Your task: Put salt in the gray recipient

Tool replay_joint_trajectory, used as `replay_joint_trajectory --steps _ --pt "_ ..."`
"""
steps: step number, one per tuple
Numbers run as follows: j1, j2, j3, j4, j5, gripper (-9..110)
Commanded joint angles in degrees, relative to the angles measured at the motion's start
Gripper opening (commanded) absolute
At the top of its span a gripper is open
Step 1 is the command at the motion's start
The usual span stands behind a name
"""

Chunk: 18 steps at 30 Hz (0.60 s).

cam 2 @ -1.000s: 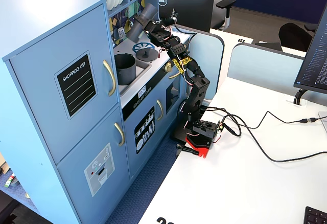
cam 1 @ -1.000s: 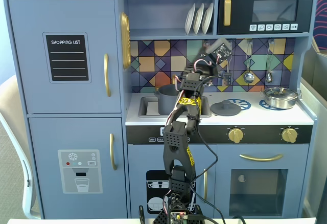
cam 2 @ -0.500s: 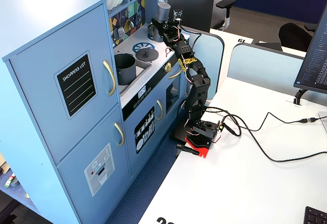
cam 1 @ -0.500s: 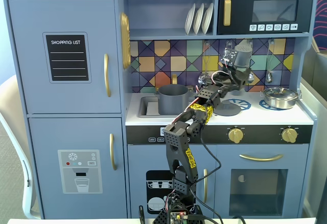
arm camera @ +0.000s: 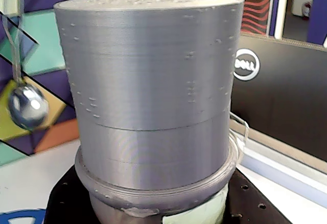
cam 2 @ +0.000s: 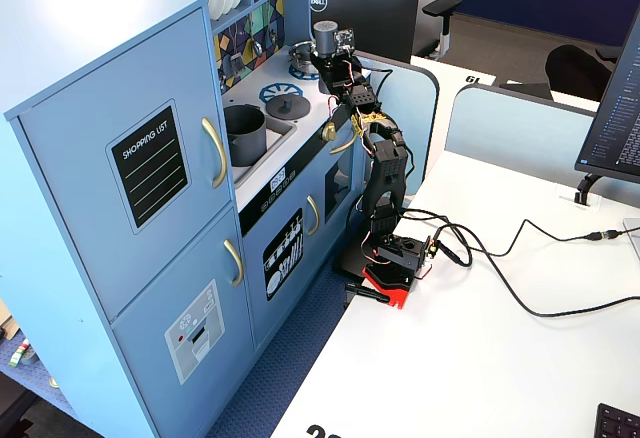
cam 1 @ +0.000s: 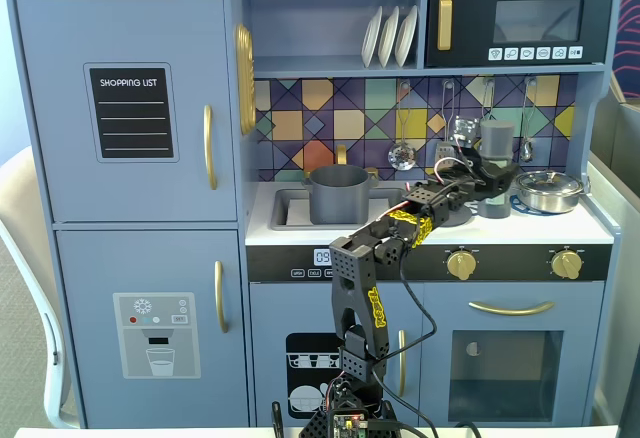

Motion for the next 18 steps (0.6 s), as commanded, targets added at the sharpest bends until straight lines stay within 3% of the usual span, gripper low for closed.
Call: replay_joint_trajectory --steps 1,18 --pt "0.88 -0.26 -1.05 -2.99 -0.35 0" --pt "2.37 -5.89 -1.32 -8.79 2.11 0"
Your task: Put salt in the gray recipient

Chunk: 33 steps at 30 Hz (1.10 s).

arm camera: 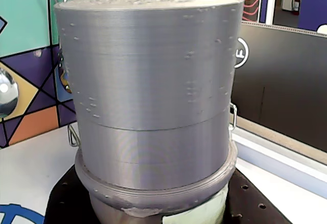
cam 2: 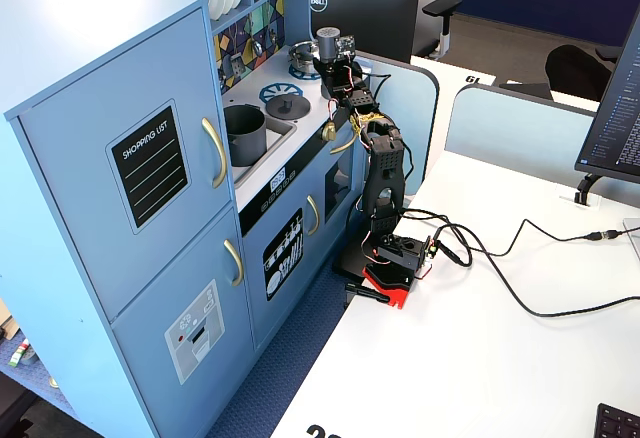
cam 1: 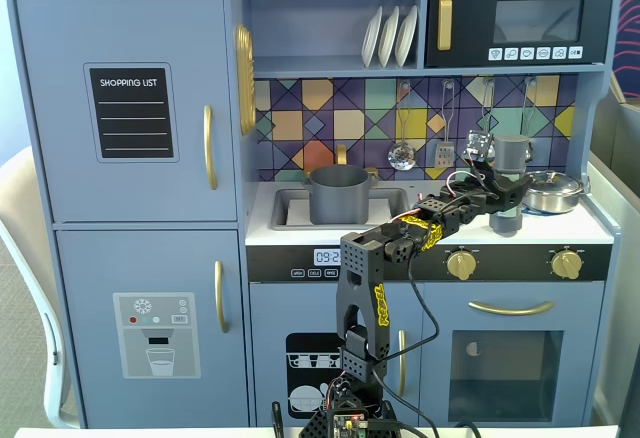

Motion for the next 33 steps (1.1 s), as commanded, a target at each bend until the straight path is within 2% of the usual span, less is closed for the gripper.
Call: replay_joint_trajectory --steps 1,19,23,26,29,33 --pt "0.70 1.41 -1.32 -1.76 1.58 0" --pt "-0.35 2.20 2.29 -4.75 2.02 0" --pt "0.18 2.46 2.46 -4.83 2.72 23" --pt "0.44 2.64 2.46 -4.92 3.25 34" --pt "0.62 3.08 2.46 -5.36 4.83 43" --pt "0.88 3.87 2.90 -5.54 5.01 48"
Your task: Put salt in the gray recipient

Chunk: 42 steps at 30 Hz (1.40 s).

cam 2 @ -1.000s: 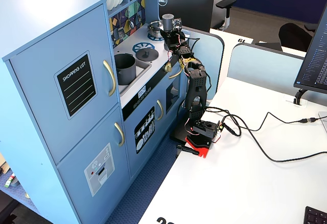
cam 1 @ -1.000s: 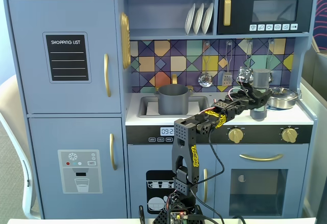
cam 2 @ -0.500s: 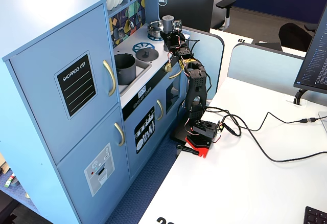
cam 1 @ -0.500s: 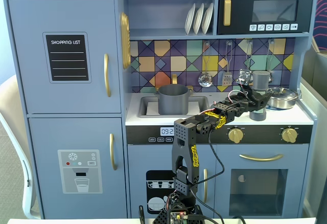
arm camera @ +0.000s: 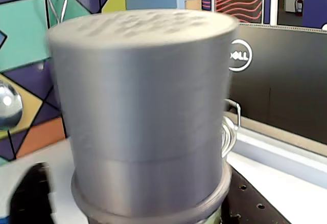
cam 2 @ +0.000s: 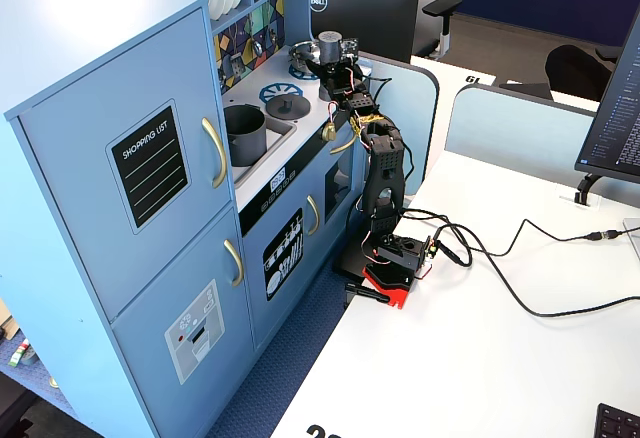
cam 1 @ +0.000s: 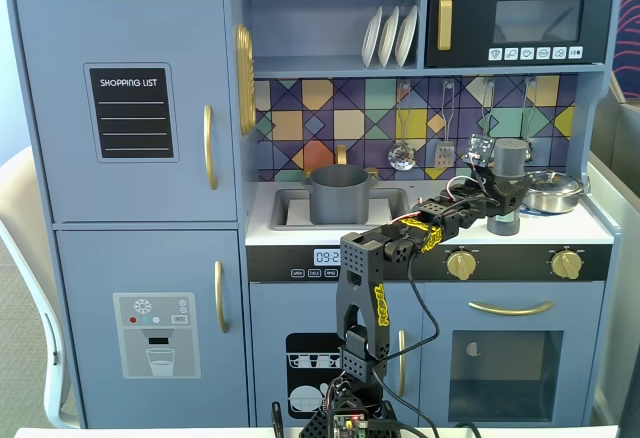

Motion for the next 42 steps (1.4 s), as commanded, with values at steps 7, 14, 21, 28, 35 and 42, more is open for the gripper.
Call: replay_joint_trajectory --steps 7,14,21,28,35,42 --pt "2.20 8.00 3.96 -0.26 -1.14 52" --pt "2.90 20.21 9.84 10.90 -1.14 47" --pt "-0.53 42.10 19.60 37.09 -2.81 29" --pt "-14.85 61.17 30.32 62.84 -10.63 0" --pt "-33.22 77.70 48.78 73.74 -11.07 0" --pt "-44.56 90.62 68.47 77.26 -4.83 0"
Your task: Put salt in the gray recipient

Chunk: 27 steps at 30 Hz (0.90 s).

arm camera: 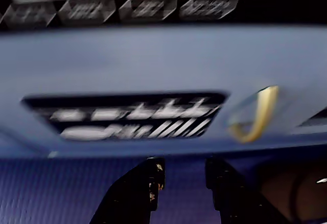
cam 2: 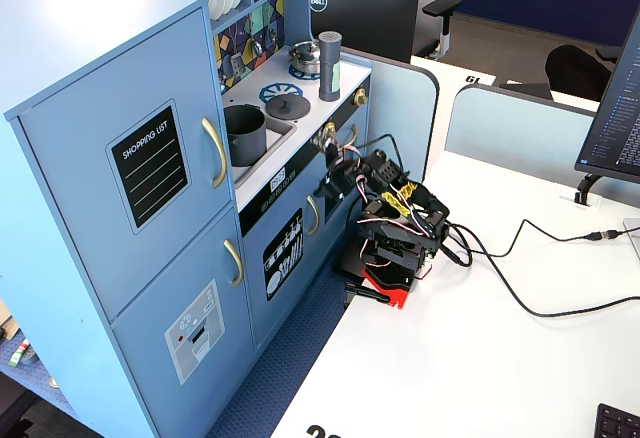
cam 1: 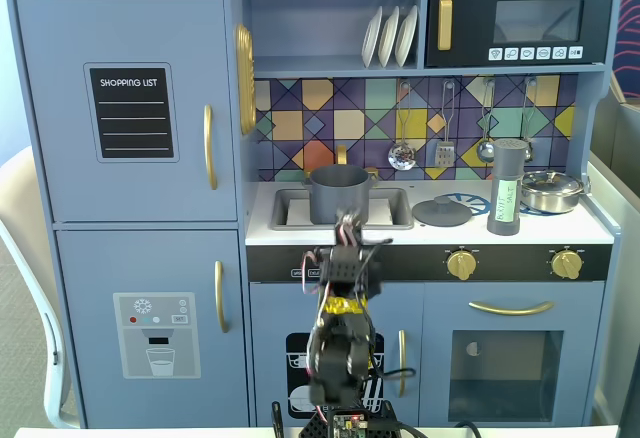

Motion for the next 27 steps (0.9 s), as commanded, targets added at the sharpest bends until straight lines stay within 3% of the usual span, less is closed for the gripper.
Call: replay_joint_trajectory --steps 1,10,27 --pt "-4.31 4.48 9.84 0.09 2.29 0" --pt "-6.86 4.48 22.06 0.35 -0.09 0" --pt "-8.53 4.57 22.06 5.36 0.53 5"
